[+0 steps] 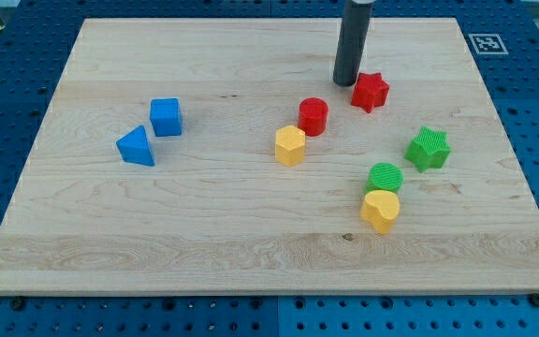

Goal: Push the blue cube slightly up and right

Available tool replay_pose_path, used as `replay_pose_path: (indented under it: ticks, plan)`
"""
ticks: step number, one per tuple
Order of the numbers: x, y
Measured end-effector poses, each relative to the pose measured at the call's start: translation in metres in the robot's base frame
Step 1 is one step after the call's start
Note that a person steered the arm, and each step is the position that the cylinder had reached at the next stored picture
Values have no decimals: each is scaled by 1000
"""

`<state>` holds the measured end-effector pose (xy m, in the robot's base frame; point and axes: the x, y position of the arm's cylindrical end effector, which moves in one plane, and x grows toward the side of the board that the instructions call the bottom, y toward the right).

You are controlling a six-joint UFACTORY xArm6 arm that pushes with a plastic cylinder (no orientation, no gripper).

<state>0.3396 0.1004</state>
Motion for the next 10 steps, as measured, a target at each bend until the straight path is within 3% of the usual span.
replay_pose_path:
  ticks: [3,4,8,10]
  plan:
    - [21,49]
    - [23,29]
    - [-4,-244]
    - [22,-320]
